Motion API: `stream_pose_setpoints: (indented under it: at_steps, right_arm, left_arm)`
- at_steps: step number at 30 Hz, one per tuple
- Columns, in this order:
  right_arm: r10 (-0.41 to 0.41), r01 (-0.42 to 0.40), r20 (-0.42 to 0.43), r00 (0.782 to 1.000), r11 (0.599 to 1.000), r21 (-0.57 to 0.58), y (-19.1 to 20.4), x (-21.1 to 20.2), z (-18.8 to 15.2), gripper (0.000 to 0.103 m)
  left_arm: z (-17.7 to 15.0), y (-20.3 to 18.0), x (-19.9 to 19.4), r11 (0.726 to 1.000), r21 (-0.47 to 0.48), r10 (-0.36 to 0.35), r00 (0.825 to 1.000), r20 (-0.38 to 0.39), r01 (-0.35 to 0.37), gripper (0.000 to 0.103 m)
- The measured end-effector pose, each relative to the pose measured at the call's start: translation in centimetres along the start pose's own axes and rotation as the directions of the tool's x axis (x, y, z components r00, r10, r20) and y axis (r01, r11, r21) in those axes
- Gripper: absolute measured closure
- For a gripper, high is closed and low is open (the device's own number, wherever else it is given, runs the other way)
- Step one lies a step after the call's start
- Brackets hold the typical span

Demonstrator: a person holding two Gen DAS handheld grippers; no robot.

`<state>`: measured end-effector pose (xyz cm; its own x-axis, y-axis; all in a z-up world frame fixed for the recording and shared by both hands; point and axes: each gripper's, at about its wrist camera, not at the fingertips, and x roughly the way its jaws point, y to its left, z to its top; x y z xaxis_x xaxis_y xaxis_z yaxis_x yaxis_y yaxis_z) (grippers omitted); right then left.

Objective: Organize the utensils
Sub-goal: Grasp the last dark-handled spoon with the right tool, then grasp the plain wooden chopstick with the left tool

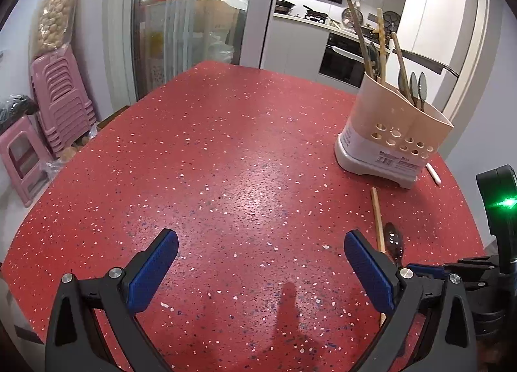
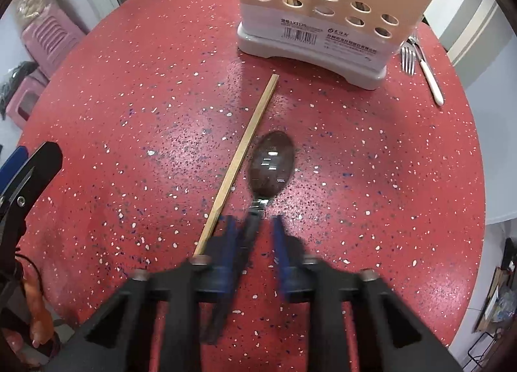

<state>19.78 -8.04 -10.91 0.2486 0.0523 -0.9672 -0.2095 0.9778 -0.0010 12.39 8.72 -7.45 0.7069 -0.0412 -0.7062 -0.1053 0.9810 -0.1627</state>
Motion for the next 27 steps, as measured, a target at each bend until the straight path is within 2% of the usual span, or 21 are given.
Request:
stream_pose_setpoints:
  at_steps: [8,12,18,21,27]
  right_arm:
    - [0.11,-0.112,0.055,0.992,0.993,0.034,-3.3,-0.6,-1.6,0.091]
    - [0.146,-0.152,0.088,0.985,0.986,0.073,-6.0,-1.0,-2.4,0.091]
    - [0.161,-0.178,0.16,0.974,0.979,0.099,-8.8,-2.5,-2.8,0.091]
    - [0.178,-0.203,0.185,0.966,0.972,0.123,-9.8,-2.9,-2.7,0.091]
    - [0.209,-0.247,0.228,0.951,0.957,0.15,-12.2,-3.4,-2.7,0.091]
  left_arm:
    - [0.3,-2.4,1.5,0.995,0.072,-0.055,0.994,-0.095,0.062,0.0]
    - [0.1,-4.8,2.5,0.989,0.137,-0.043,0.989,-0.14,0.062,0.0]
    - [-0.1,-8.8,4.3,0.968,0.23,-0.047,0.973,-0.228,0.101,0.0]
    - [0.1,-10.6,5.2,0.955,0.282,-0.017,0.967,-0.256,0.091,0.0]
    - [0.8,-12.4,7.2,0.952,0.285,-0.007,0.941,-0.338,0.109,0.006]
